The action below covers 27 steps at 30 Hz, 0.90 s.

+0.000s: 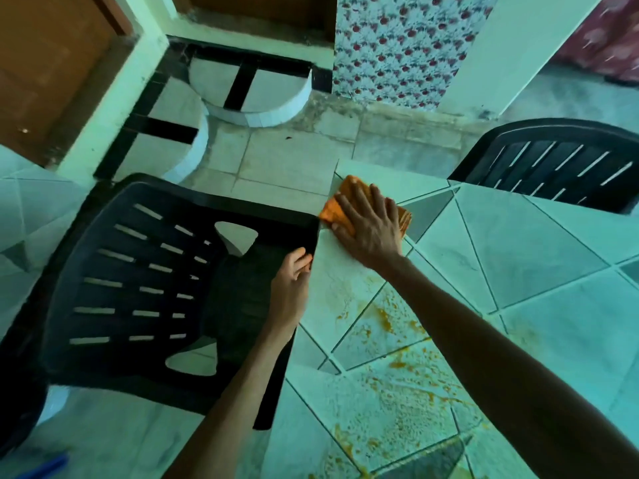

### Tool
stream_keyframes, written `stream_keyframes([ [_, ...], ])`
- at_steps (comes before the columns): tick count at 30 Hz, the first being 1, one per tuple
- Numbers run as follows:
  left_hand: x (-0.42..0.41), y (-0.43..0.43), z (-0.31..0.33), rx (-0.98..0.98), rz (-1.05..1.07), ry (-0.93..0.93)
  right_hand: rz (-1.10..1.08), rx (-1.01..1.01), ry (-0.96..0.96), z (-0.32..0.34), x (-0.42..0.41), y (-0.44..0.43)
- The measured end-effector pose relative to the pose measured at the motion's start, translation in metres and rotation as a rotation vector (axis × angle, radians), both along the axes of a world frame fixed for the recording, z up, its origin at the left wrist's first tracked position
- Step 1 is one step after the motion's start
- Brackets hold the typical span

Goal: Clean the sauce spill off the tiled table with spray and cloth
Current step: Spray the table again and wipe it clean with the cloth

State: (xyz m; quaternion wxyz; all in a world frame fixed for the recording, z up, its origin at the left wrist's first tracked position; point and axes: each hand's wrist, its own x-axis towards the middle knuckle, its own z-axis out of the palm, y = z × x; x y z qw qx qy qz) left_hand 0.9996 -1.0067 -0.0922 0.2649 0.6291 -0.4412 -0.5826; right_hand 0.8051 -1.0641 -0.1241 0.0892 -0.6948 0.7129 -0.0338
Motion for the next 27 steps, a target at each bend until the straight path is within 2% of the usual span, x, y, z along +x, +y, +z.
stream_keyframes([
  [3, 0.006, 0.002, -0.002, 0.059, 0.079, 0.050, 0.270, -0.014, 0.028, -0.002, 0.008, 0.061],
  [5, 0.005, 0.005, -0.001, 0.068, 0.081, 0.065, 0.355, 0.002, 0.014, 0.001, -0.017, 0.082],
  [7, 0.004, 0.008, -0.004, 0.062, 0.085, 0.075, 0.266, 0.023, 0.027, 0.002, -0.047, 0.071],
  [9, 0.005, 0.008, -0.006, 0.045, 0.075, 0.069, 0.029, 0.035, 0.007, 0.004, -0.058, 0.038],
  [12, 0.004, 0.011, -0.006, 0.043, 0.105, 0.118, -0.159, 0.026, -0.025, 0.003, -0.027, 0.012],
  [14, 0.003, 0.010, -0.003, 0.070, 0.158, 0.146, -0.040, 0.000, -0.015, -0.001, -0.001, 0.033],
  [16, 0.003, 0.007, -0.002, 0.070, 0.170, 0.139, 0.207, -0.029, -0.017, 0.000, 0.012, 0.082],
  [19, 0.002, 0.008, -0.002, -0.079, -0.025, -0.070, 0.436, -0.008, -0.028, 0.002, -0.012, 0.147],
  [21, -0.006, 0.012, -0.001, -0.269, -0.220, -0.251, 0.306, -0.008, -0.009, 0.000, -0.048, 0.159],
  [23, -0.019, 0.012, -0.006, -0.448, -0.430, -0.368, -0.011, 0.010, -0.011, 0.000, -0.080, 0.147],
  [25, -0.033, 0.009, -0.012, -0.531, -0.599, -0.456, -0.288, 0.034, -0.038, 0.002, -0.095, 0.125],
  [27, -0.047, 0.002, -0.017, -0.597, -0.682, -0.512, -0.398, 0.038, -0.055, 0.001, -0.090, 0.112],
])
